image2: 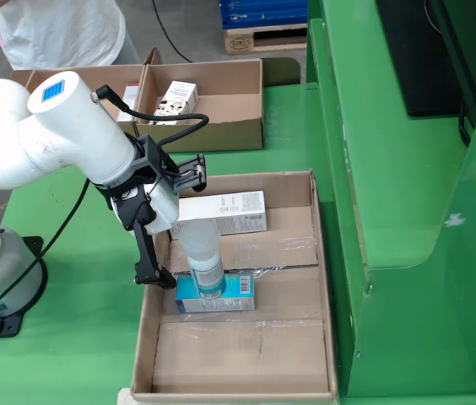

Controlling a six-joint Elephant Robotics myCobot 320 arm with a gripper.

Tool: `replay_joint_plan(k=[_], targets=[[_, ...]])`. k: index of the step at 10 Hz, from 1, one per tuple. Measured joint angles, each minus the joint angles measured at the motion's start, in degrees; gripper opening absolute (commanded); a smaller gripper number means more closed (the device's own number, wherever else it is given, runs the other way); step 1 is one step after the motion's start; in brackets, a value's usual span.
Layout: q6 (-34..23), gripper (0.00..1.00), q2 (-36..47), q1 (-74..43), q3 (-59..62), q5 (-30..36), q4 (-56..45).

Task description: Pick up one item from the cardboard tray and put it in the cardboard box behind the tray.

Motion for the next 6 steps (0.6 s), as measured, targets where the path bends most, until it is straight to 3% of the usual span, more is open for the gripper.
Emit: replay_joint_plan(k=[6], targets=[[-0.5,1.0,-0.9,0.3,2.8,0.4,-1.9]])
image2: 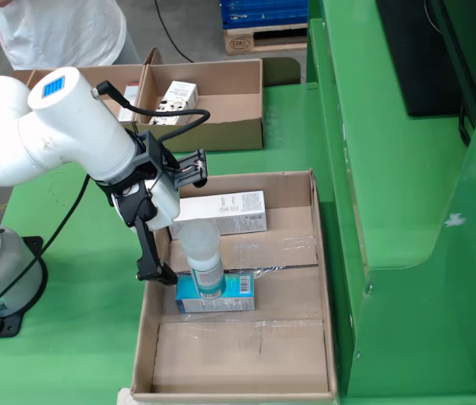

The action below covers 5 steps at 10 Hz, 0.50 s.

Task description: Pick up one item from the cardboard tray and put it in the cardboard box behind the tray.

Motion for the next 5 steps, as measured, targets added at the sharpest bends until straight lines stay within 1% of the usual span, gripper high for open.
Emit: replay_joint_plan(k=[5], targets=[[-0.3,1.0,-1.5,0.0,2.6,0.0,-0.5]])
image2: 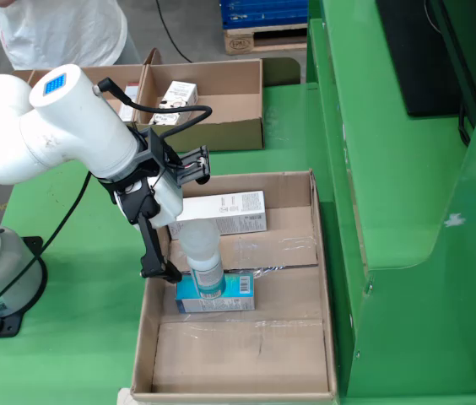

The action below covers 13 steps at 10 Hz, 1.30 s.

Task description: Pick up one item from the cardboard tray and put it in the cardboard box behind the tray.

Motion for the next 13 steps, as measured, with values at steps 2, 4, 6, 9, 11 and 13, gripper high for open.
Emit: replay_joint_plan(k=[2,4,6,9,11,13], targets=[[-0.2,1.0,-2.1,-0.3,2.6,0.1,-1.0],[-0.2,1.0,-2.3,-0.3,3.6,0.1,-1.0],[-0.3,1.0,-5.7,-1.3,8.1,0.3,-2.6],[-0.4,1.0,-7.1,-1.3,10.4,0.5,-3.2],[-0.5,1.0,-7.7,-1.3,12.1,0.6,-4.4],[-0.6,1.0,-8.7,-1.3,13.5,0.5,-5.1]])
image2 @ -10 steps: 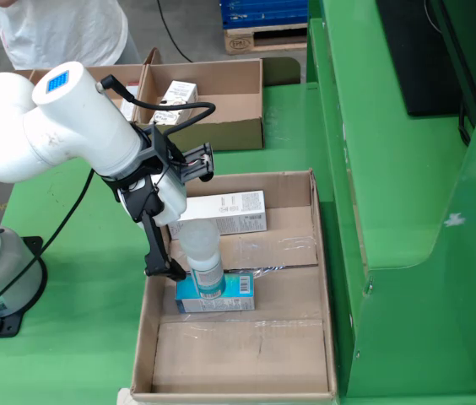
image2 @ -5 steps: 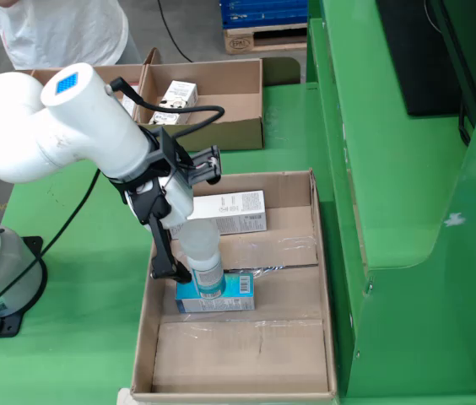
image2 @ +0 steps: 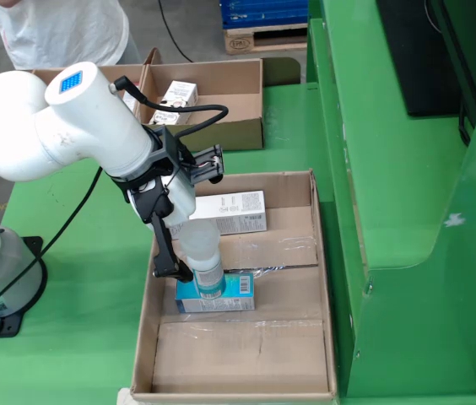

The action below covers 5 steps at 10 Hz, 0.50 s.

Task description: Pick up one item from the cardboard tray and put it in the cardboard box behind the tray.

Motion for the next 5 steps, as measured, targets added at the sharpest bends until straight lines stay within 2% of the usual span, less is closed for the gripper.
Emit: replay_joint_plan(k=[5], targets=[[0.1,1.0,-1.9,0.1,2.5,0.1,-0.7]])
